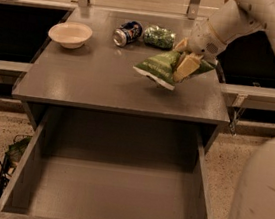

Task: Place green jalapeno chip bag into top drawer

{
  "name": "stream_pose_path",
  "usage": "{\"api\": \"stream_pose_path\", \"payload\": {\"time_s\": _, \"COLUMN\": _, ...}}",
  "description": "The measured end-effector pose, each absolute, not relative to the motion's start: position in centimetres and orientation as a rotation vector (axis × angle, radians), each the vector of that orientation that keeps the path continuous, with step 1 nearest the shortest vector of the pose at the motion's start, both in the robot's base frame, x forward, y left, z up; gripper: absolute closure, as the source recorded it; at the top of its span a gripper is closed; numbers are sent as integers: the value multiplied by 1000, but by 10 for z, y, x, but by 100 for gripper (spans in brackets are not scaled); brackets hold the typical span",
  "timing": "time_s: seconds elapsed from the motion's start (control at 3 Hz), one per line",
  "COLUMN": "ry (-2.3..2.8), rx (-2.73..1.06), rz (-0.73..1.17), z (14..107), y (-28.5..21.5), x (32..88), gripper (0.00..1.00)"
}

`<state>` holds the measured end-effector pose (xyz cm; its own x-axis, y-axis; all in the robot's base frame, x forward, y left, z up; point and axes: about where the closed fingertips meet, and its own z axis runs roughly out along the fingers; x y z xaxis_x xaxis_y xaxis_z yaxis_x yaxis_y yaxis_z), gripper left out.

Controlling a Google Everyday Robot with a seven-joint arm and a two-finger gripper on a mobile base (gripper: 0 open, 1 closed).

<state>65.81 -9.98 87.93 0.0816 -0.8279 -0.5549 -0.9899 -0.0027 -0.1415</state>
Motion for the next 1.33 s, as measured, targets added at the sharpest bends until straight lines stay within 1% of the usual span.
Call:
{"api": "stream_pose_path", "payload": {"time_s": 0.33, "ry": 1731, "rx": -1917, "rz": 363, "z": 911, "y": -86, "x": 627, "gripper": 100}}
{"api": "stream_pose_path", "payload": {"time_s": 0.67, "ry": 1639, "rx": -1915, "rz": 404, "z": 922, "y": -93, "x": 588, "gripper": 100}}
{"api": "stream_pose_path", "payload": {"time_s": 1.0, "ry": 1558, "rx": -1876, "rz": 452, "z": 917, "y": -125, "x": 566, "gripper": 100}}
{"api": "stream_pose_path", "payload": {"time_s": 1.33, "ry": 1545, "rx": -1877, "rz": 459, "z": 916, "y": -120, "x": 571, "gripper": 100}}
